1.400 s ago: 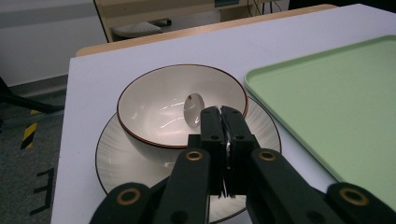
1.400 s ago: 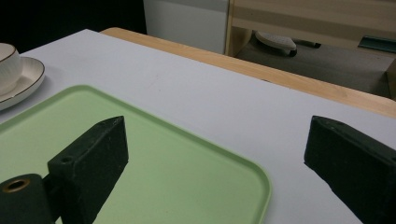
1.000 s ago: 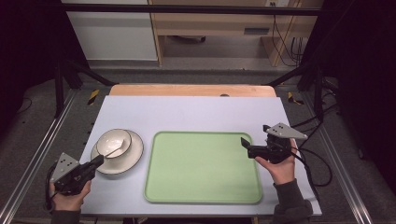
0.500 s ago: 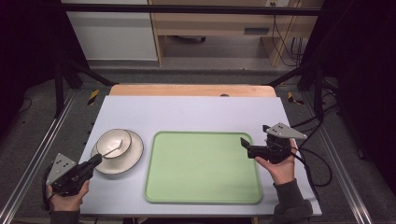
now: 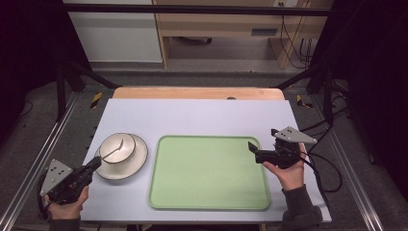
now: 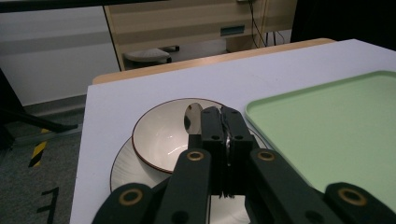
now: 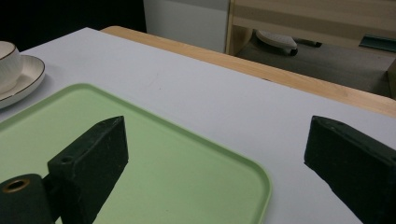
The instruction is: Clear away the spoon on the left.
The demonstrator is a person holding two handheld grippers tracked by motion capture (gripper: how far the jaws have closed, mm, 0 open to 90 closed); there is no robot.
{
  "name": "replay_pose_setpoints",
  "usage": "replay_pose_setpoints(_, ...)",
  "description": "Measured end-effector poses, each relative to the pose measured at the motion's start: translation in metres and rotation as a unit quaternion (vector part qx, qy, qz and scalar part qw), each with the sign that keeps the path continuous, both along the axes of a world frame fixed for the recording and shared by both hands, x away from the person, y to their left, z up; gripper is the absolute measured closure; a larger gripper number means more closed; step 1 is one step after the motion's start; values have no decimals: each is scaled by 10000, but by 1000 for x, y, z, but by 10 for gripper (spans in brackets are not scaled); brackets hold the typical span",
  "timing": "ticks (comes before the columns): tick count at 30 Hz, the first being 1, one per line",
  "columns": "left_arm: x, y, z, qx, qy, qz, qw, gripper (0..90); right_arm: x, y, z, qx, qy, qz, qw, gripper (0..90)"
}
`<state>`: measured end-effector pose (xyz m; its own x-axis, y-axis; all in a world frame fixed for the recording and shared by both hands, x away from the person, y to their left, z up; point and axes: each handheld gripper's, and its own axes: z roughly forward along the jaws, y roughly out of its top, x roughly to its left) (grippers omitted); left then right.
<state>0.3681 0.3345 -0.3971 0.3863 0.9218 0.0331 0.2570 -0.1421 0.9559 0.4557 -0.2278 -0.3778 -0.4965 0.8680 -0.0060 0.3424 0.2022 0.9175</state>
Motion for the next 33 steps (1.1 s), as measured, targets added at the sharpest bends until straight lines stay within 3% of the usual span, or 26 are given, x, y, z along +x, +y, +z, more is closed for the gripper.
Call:
replay_pose_setpoints(19,-11,-14,16,81,-287,-169,9994,888,0,0,0,5,10,1,10000,64)
replay_pose_setpoints(33,-17,-35,24,174,-493,-488,9974,889,1,1,-1,-16,21,9,10000,62)
